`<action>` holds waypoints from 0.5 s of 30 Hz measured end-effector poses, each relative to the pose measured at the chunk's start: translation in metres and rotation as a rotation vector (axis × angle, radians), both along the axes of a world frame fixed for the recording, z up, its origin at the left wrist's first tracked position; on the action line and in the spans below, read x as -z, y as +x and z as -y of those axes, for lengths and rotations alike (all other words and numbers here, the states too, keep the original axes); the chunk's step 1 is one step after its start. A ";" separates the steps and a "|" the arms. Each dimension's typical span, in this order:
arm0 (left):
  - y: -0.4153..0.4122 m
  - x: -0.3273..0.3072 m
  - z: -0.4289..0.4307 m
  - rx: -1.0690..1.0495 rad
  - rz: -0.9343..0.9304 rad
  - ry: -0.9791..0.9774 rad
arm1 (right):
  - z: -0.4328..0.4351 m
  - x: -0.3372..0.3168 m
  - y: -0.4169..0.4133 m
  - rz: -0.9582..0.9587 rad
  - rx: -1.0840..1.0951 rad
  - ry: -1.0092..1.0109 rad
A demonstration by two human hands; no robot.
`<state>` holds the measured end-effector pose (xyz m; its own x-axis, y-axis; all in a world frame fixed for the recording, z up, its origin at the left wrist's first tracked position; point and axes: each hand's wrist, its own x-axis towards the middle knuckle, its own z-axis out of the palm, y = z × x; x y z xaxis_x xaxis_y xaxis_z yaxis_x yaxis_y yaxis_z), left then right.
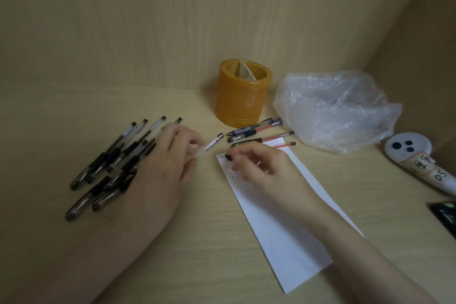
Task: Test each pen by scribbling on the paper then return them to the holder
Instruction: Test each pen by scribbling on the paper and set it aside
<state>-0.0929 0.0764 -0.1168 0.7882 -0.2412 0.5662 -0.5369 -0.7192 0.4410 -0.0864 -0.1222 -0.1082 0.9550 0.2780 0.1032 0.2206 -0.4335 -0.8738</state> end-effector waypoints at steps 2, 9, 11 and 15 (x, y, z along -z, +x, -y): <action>-0.004 -0.004 0.007 0.103 0.010 -0.119 | -0.004 0.000 0.001 -0.137 -0.036 0.171; -0.014 -0.001 0.022 0.125 -0.179 -0.311 | -0.009 0.000 0.005 -0.122 -0.044 0.495; -0.014 0.000 0.020 0.057 -0.236 -0.221 | -0.006 -0.001 0.007 -0.116 -0.016 0.541; -0.016 -0.002 0.021 0.055 -0.285 -0.105 | -0.003 -0.002 0.006 -0.103 -0.004 0.542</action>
